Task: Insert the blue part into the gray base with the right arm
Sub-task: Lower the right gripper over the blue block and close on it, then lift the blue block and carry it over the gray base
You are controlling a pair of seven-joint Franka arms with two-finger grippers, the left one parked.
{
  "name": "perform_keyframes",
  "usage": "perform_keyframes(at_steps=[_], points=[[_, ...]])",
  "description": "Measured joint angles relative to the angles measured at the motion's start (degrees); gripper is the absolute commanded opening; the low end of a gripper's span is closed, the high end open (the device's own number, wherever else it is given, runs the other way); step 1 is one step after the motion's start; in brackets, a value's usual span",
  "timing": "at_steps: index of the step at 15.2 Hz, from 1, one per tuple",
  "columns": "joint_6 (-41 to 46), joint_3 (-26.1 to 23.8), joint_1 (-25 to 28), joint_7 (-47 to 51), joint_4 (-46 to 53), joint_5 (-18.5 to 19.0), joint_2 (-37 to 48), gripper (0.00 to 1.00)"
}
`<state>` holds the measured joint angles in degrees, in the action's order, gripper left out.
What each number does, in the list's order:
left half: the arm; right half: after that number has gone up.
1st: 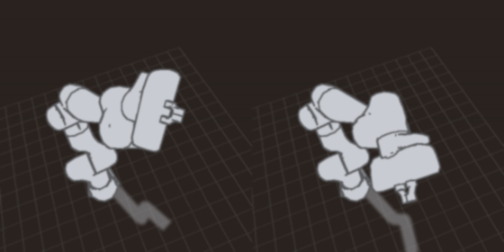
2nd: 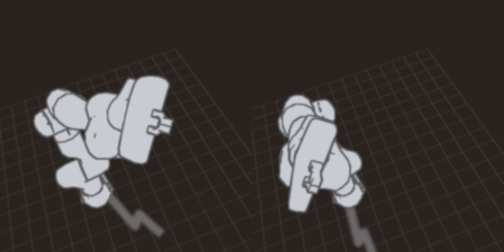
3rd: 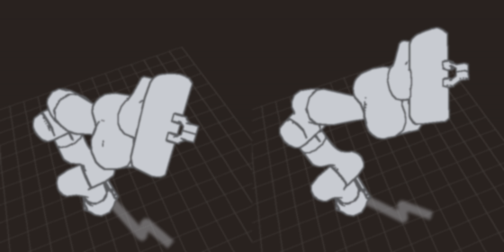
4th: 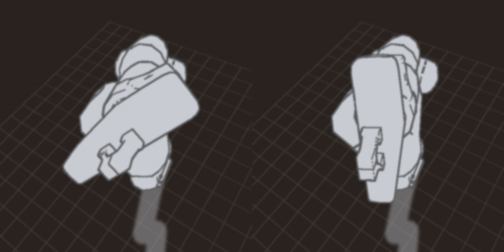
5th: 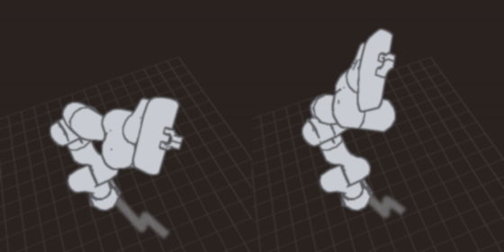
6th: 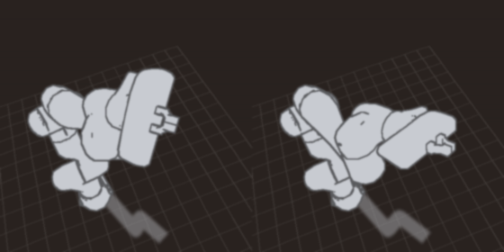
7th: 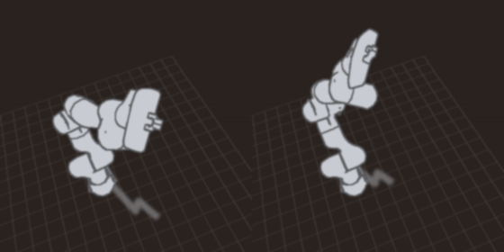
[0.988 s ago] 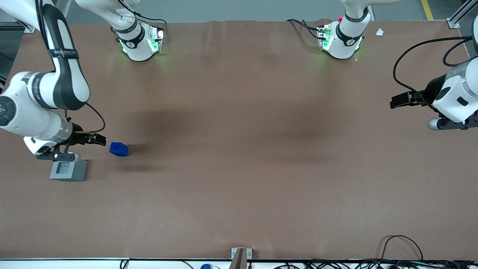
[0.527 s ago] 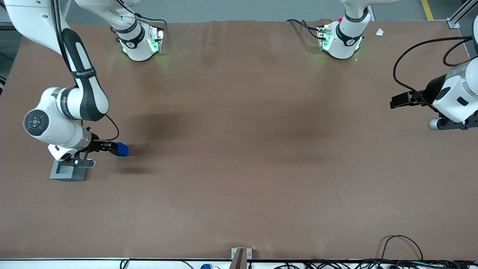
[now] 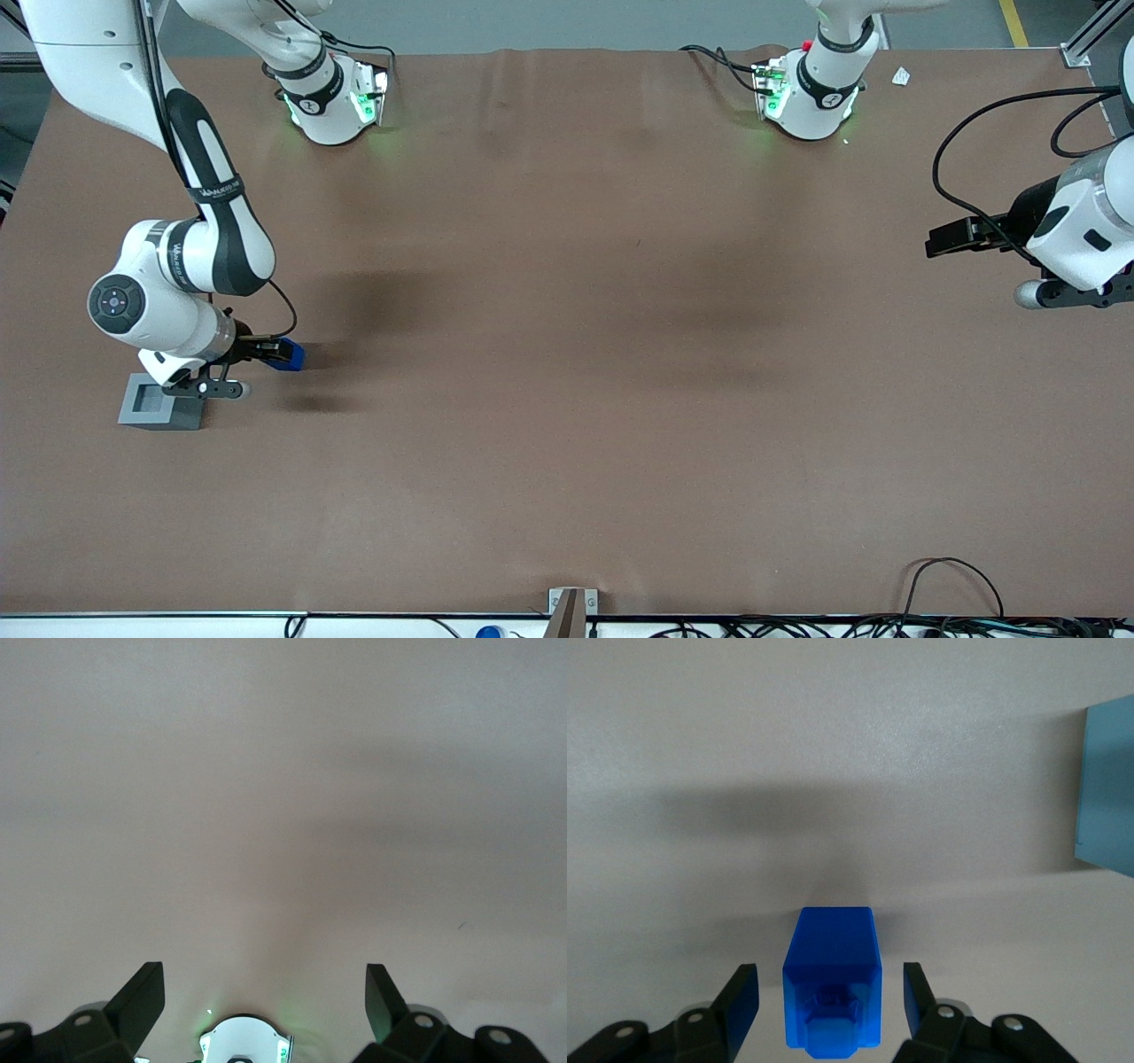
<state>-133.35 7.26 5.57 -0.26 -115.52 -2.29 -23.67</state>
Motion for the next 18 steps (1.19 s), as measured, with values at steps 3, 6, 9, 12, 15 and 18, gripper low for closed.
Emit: perform_keyframes(at_steps=[3,6,9,12,15,18], points=[[-1.21,0.05,0.0,0.0,-0.63,0.0,-0.89,0.68],[-3.14,0.04,0.0,0.0,-1.9,0.0,-1.61,0.63],[-3.4,0.04,0.0,0.0,-2.07,0.0,-1.95,0.25],[-3.49,0.1,-0.01,0.0,-1.65,0.0,-1.95,0.04],[-0.6,0.66,-0.88,0.0,2.2,0.0,-1.75,0.04],[8.78,0.96,-4.35,-0.12,11.24,0.01,-1.16,0.02]])
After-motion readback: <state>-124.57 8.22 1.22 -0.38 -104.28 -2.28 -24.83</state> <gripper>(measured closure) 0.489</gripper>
